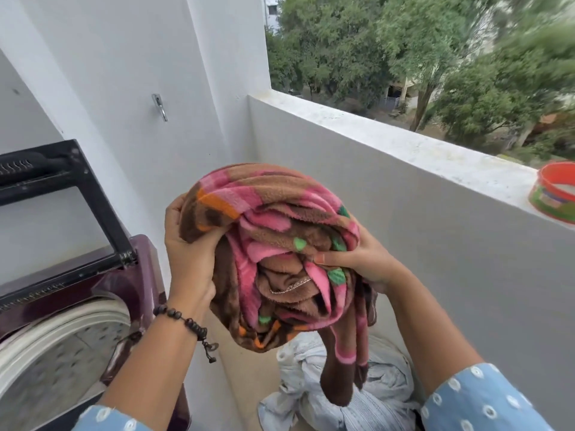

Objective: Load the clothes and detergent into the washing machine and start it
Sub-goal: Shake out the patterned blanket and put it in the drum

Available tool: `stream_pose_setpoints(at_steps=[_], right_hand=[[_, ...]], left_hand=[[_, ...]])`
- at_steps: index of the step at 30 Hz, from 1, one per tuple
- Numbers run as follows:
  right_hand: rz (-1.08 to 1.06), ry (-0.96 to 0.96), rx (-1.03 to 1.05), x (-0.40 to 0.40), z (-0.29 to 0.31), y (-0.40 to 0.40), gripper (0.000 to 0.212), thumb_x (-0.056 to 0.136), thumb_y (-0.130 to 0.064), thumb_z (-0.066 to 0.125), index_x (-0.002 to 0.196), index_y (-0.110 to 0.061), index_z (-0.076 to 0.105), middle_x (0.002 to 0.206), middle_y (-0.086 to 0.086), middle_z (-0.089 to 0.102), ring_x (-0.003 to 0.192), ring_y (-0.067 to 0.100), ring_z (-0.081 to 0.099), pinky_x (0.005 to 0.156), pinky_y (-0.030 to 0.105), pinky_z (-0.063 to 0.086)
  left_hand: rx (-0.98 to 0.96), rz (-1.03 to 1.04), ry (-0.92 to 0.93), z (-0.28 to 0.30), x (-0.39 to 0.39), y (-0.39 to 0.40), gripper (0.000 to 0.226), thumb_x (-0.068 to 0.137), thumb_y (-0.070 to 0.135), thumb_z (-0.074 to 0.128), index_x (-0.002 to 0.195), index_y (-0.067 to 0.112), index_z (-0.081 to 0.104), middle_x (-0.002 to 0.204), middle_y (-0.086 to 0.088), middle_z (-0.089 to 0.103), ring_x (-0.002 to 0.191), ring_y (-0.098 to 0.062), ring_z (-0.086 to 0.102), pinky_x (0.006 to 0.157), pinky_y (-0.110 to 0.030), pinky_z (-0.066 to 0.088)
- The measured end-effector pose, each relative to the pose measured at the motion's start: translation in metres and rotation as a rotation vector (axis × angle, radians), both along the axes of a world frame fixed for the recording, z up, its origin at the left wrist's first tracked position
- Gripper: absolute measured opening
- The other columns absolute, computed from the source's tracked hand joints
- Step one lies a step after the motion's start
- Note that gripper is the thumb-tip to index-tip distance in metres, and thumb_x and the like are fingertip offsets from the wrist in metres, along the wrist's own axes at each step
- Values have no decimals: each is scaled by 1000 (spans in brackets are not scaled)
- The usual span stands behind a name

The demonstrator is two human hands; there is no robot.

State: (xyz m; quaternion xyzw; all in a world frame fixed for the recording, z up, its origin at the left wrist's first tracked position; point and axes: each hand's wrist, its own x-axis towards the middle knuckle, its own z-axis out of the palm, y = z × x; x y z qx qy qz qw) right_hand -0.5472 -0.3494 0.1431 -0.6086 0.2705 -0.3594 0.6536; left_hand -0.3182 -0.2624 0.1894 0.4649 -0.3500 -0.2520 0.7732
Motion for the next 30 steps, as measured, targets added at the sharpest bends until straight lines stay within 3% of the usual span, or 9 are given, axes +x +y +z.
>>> stream_pose_setpoints(at_steps=[3,6,9,13,15,18,21,25,30], right_hand=[[-116,-20,-40,-7,4,-6,73,68,5,77,133,-14,51,123,15,66,112,33,64,96,51,51],[-175,26,-128,-13,11,-8,67,67,12,77,126,-14,58,116,12,70,106,29,68,93,48,54],[-176,136,-286,-9,22,-5,63,64,11,81,116,-19,62,107,4,73,99,19,70,89,38,56],[-70,324,-540,12,36,2,53,68,-7,86,116,-16,64,106,1,72,99,15,68,91,40,54],[-53,387,-661,22,43,6,54,68,-16,86,118,-18,64,106,-4,70,99,8,66,89,35,53],[-80,375,-724,27,51,11,55,68,-22,87,117,-20,63,105,-6,68,99,8,65,88,36,52],[-76,360,-662,19,55,11,67,68,-21,88,127,-25,56,115,-9,65,106,5,63,94,32,51],[15,300,-407,0,48,6,88,68,-19,87,141,-37,41,126,-8,62,111,6,63,99,29,50],[24,178,-165,-21,23,1,86,63,-28,89,134,-47,44,130,-15,59,117,4,60,95,23,50]], left_hand=[[121,-224,-151,-9,14,6,56,70,0,76,115,25,53,96,12,70,90,-3,66,75,-19,55],[315,-502,-306,-11,37,12,101,46,40,96,133,25,46,116,11,68,110,-8,63,81,-17,53],[460,-624,-486,3,48,18,130,34,51,96,145,43,28,137,18,54,123,0,55,93,-17,49],[681,-563,-1118,22,29,11,135,41,65,88,138,69,-6,160,19,8,148,-7,11,120,-43,21],[658,-506,-1362,18,11,4,134,44,69,84,140,65,-9,161,13,14,149,-15,13,119,-50,21],[443,-376,-1286,7,-3,-2,102,54,49,88,134,56,25,130,13,57,114,-13,58,97,-38,48],[281,-180,-1107,-1,-4,0,68,57,45,83,117,44,49,100,18,69,89,-4,66,81,-29,54],[186,-124,-878,-3,-1,0,52,65,29,89,108,34,61,96,17,71,87,-2,68,80,-22,54],[81,-80,-679,4,10,-1,48,68,10,86,103,31,61,96,17,70,92,-6,68,83,-21,53]])
